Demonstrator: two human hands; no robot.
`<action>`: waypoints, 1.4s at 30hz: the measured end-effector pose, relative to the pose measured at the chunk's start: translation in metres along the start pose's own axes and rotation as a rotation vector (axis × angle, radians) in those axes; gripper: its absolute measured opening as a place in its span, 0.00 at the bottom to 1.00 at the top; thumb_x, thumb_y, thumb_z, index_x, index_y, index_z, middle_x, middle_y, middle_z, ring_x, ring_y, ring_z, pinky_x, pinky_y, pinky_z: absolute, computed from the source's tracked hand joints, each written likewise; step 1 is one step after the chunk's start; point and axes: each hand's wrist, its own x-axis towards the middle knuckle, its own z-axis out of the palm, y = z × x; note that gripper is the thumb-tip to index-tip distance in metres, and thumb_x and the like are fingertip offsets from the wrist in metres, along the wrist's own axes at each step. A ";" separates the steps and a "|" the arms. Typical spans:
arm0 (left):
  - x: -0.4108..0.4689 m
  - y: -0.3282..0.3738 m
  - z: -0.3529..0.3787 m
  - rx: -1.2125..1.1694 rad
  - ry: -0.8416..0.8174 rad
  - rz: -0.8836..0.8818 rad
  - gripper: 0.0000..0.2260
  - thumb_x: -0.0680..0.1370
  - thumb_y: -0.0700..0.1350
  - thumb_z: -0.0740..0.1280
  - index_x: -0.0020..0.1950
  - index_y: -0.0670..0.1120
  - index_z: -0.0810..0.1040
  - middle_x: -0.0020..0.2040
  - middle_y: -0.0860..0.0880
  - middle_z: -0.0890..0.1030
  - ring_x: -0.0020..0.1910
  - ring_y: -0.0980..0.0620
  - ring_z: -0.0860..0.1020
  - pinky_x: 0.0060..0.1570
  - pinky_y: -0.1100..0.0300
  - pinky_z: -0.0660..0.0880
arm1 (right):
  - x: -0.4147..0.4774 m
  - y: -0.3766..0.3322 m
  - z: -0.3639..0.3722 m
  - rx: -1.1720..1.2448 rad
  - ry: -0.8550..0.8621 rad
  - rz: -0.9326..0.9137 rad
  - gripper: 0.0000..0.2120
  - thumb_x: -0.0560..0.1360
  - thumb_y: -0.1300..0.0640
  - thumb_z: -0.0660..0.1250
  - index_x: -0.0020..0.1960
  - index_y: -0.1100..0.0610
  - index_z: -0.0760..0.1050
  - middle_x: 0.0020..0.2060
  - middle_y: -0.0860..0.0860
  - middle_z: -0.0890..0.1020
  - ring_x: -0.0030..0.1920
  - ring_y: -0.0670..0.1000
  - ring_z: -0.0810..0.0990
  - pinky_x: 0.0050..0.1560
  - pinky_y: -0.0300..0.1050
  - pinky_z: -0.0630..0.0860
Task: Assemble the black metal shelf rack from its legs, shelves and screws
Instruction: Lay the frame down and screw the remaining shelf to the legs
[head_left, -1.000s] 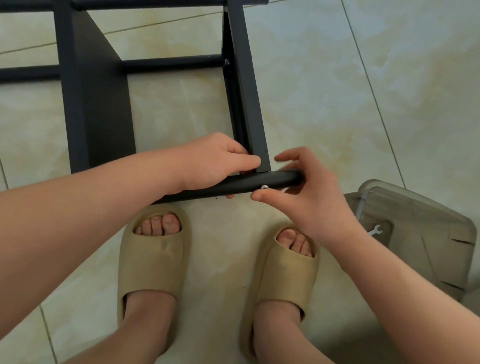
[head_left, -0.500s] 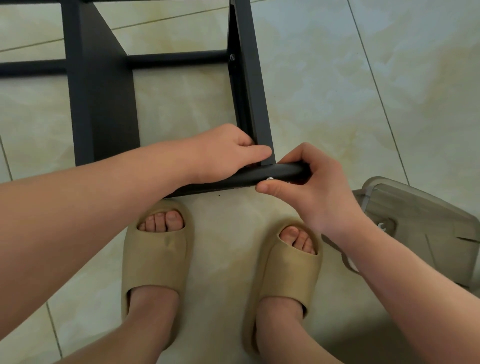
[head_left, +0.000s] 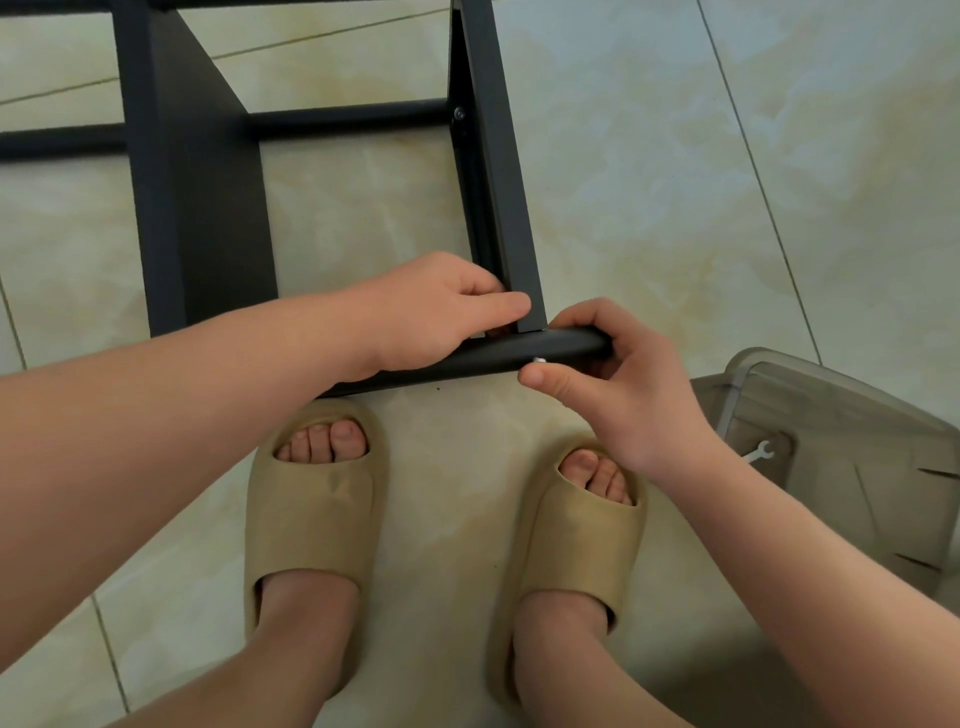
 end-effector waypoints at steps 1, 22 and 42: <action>0.000 0.000 0.000 -0.001 0.002 -0.003 0.17 0.81 0.58 0.64 0.42 0.48 0.83 0.37 0.42 0.80 0.35 0.53 0.75 0.44 0.56 0.72 | -0.001 0.000 -0.001 0.011 -0.013 -0.007 0.16 0.67 0.48 0.78 0.48 0.51 0.76 0.31 0.43 0.73 0.33 0.46 0.69 0.34 0.43 0.68; 0.000 0.002 0.002 0.008 -0.046 -0.023 0.17 0.82 0.55 0.61 0.48 0.43 0.81 0.44 0.39 0.81 0.41 0.50 0.76 0.48 0.52 0.73 | -0.010 -0.009 -0.001 -0.329 -0.044 -0.349 0.05 0.74 0.65 0.75 0.46 0.58 0.81 0.56 0.46 0.75 0.55 0.46 0.79 0.59 0.37 0.74; 0.003 0.004 0.004 -0.037 -0.138 -0.068 0.18 0.84 0.55 0.58 0.58 0.43 0.79 0.47 0.47 0.86 0.40 0.48 0.86 0.48 0.55 0.76 | -0.001 -0.024 -0.005 -0.099 -0.063 0.132 0.15 0.70 0.55 0.80 0.50 0.55 0.77 0.37 0.56 0.81 0.40 0.59 0.81 0.49 0.62 0.80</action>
